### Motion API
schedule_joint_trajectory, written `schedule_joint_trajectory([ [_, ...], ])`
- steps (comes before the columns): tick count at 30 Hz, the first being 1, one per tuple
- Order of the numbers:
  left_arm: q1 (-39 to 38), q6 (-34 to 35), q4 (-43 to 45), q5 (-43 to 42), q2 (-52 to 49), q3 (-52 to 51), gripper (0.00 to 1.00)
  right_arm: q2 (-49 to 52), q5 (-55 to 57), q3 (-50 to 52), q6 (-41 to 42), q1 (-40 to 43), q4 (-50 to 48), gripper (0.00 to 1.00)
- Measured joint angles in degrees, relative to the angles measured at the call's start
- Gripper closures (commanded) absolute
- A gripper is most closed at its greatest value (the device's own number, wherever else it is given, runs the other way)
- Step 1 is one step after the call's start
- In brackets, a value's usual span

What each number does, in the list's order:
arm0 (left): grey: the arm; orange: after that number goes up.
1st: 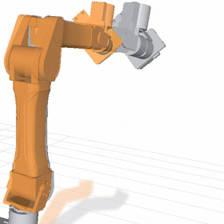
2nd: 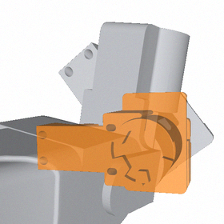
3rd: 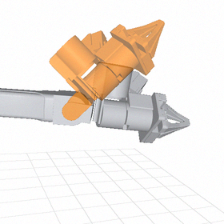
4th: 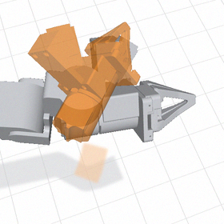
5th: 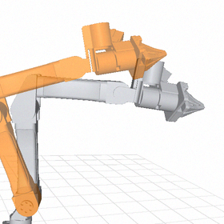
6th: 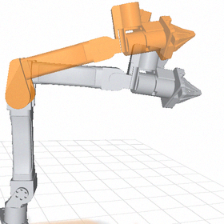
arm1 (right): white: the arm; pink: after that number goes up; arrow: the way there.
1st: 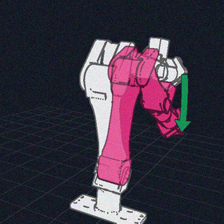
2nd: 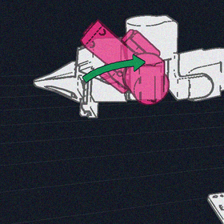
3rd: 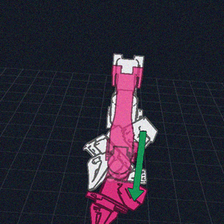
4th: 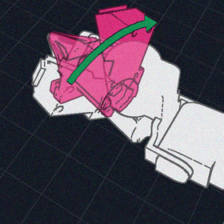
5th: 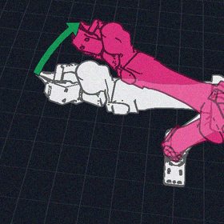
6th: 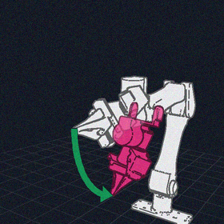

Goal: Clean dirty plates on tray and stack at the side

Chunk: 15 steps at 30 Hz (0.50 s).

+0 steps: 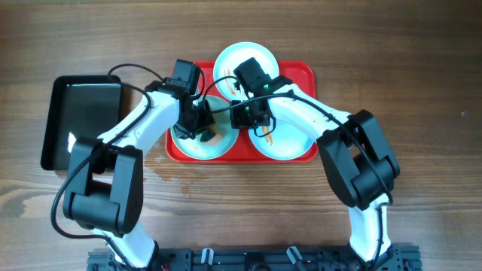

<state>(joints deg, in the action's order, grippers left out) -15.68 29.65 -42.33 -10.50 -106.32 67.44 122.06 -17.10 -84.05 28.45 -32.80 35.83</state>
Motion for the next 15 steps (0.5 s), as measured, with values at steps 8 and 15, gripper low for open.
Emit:
schedule_joint_trajectory([
  [8,-0.37,0.0,-4.61,11.45,0.02,-0.37,0.96,0.0,-0.09,-0.02,0.0,0.0,0.31,0.96],
  [15,-0.44,0.0,-4.76,18.93,0.02,-0.37,0.96,0.0,-0.31,-0.02,0.0,-0.02,0.35,0.96],
])
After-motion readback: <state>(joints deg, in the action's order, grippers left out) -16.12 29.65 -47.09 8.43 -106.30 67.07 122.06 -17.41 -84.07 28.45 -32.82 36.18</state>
